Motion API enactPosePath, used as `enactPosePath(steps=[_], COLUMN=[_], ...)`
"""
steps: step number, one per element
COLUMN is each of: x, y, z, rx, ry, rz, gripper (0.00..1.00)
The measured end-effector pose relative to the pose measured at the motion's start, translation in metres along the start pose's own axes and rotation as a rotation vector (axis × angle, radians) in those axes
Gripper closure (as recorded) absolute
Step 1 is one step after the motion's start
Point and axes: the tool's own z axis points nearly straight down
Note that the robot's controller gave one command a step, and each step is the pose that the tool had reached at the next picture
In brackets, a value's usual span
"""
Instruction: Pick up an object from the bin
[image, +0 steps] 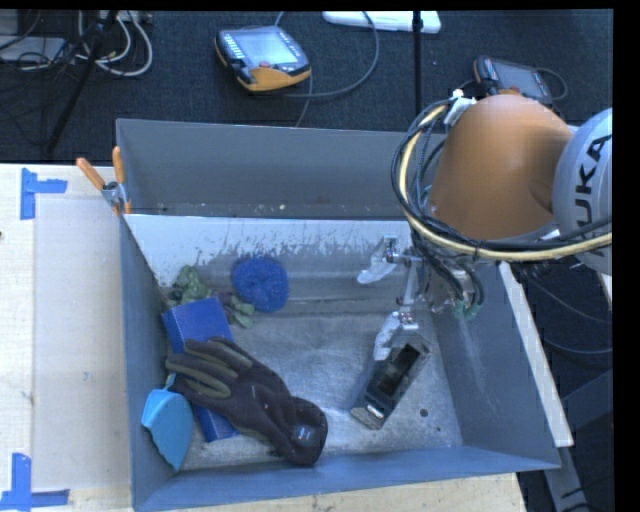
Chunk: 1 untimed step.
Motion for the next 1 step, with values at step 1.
enactPosePath(steps=[1], x=[0.0109], y=[0.0072], z=[0.0591], rx=[-0.002], ry=[0.007], rz=[-0.008], gripper=[0.0])
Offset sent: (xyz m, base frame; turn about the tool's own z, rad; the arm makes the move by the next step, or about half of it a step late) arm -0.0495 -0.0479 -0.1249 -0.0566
